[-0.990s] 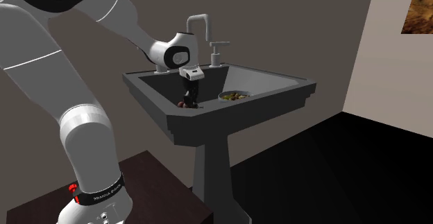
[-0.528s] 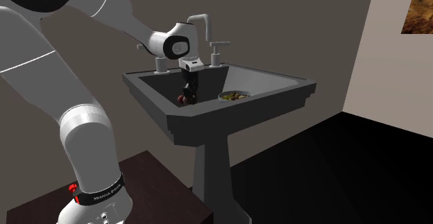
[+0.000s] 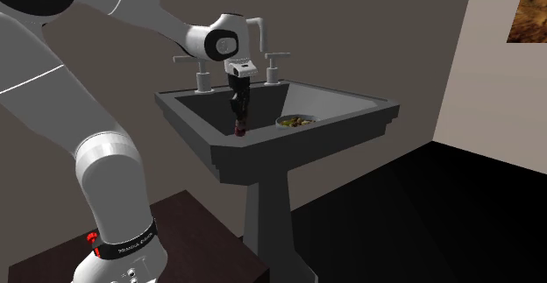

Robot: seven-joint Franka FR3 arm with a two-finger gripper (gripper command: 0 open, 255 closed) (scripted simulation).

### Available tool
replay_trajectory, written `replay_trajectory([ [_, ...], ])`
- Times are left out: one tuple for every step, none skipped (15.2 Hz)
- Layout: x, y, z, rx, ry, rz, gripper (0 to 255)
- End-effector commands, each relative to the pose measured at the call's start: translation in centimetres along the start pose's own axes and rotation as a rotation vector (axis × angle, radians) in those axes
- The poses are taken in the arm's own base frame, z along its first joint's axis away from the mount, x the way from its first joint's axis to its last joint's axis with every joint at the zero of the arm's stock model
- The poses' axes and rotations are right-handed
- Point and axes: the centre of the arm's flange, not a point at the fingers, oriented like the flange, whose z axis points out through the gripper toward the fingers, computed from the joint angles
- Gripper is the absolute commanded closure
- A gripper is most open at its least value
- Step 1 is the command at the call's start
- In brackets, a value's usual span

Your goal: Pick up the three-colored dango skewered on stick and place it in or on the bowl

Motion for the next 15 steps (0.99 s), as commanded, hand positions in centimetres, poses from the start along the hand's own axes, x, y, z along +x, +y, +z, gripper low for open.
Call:
replay_trajectory([
  [0.0,-0.2,-1.1,0.0,0.0,0.0,255],
  [0.0,-0.3,-1.6,0.0,0.0,0.0,255],
  [0.0,-0.4,-2.2,0.0,0.0,0.0,255],
  [0.0,-0.4,-2.7,0.0,0.0,0.0,255],
  [0.0,-0.5,-3.2,0.0,0.0,0.0,255],
  [0.0,-0.6,-3.7,0.0,0.0,0.0,255],
  [0.0,-0.7,-4.2,0.0,0.0,0.0,255],
  [0.0,-0.8,-4.8,0.0,0.0,0.0,255],
  [-0.1,-0.8,-5.3,0.0,0.0,0.0,255],
  [-0.1,-0.9,-5.8,0.0,0.0,0.0,255],
  [-0.1,-1.0,-6.3,0.0,0.0,0.0,255],
  [-0.1,-1.1,-6.8,0.0,0.0,0.0,255],
  [-0.1,-1.2,-7.4,0.0,0.0,0.0,255],
  [-0.1,-1.2,-7.9,0.0,0.0,0.0,255],
  [-0.1,-1.3,-8.0,0.0,0.0,0.0,255],
])
